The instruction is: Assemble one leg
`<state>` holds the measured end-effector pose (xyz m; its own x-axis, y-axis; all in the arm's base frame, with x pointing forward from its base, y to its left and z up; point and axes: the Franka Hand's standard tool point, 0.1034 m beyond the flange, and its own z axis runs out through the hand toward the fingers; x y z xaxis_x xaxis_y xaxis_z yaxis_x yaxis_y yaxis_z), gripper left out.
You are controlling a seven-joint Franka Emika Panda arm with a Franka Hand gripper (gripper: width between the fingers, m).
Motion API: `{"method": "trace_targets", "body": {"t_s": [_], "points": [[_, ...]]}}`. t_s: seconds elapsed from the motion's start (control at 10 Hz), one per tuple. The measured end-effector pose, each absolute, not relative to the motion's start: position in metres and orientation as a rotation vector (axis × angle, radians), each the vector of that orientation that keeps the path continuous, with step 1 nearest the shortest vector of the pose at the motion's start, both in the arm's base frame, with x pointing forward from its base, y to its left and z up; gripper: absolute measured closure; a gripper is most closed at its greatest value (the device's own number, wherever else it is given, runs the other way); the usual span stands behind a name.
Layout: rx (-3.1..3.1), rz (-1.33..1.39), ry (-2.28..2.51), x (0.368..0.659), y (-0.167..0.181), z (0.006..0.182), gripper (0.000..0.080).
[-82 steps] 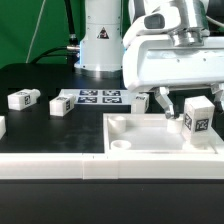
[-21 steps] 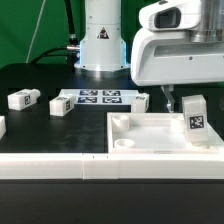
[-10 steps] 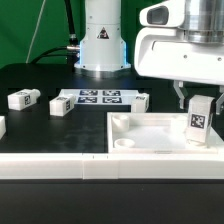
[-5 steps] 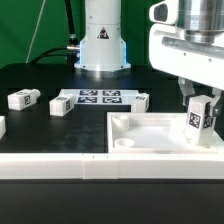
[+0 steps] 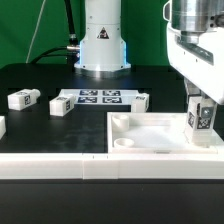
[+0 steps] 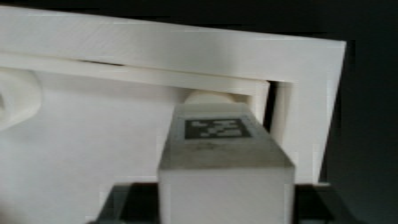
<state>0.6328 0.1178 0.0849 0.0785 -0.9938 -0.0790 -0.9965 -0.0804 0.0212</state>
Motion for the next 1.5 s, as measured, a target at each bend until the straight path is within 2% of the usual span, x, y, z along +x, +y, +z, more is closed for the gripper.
{"method": "trace_targets", "body": {"t_s": [0.1,0.2,0.3,0.4,0.6,1.5], "points": [[-2.309,0.112,2.070,0.633,0.118,0.085,0.0409],[-2.350,0.110,2.020,0.633,0.118,0.085,0.0262],[-2.403,0.110,1.953,0.633,0.118,0.085,0.0262],[-2.520,0.110,1.795,0.632,0.120,0.085,0.0175],[-2.683,0.106,1.529,0.631,0.121,0.084,0.0151],[-3.096,0.009,0.071,0.633,0.127,0.083,0.0150]]}}
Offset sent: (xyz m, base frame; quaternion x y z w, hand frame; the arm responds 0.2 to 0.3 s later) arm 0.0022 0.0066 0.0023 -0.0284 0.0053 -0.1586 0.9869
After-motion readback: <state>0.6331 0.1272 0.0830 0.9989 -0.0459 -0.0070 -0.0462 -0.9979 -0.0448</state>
